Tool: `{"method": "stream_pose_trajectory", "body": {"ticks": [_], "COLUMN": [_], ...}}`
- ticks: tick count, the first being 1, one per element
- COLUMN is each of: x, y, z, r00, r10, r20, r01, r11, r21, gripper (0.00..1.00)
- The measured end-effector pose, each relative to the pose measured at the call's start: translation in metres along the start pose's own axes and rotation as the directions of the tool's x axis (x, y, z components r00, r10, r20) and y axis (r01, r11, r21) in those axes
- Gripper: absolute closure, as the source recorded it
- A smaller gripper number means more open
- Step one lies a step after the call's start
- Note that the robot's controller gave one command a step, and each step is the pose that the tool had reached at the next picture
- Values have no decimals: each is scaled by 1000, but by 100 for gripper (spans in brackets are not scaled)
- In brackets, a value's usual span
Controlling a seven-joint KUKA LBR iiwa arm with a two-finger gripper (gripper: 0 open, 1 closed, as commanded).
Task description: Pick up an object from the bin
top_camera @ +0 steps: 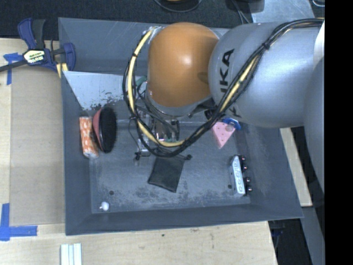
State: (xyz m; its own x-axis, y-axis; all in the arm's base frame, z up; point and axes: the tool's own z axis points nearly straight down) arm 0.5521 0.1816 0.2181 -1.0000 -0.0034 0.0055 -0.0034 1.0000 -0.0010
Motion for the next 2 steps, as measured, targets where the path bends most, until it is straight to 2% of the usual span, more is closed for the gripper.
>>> {"method": "stream_pose_trajectory", "body": {"ticks": [1, 2], "x": [-2, -26], "y": [-1, 9], "z": [-5, 75], "r00": [1000, 1000], "r10": [3, 0], "r20": [9, 5], "r01": [-3, 0], "r11": [1000, 1000], "r21": [-2, -1], "gripper": [0, 0]}}
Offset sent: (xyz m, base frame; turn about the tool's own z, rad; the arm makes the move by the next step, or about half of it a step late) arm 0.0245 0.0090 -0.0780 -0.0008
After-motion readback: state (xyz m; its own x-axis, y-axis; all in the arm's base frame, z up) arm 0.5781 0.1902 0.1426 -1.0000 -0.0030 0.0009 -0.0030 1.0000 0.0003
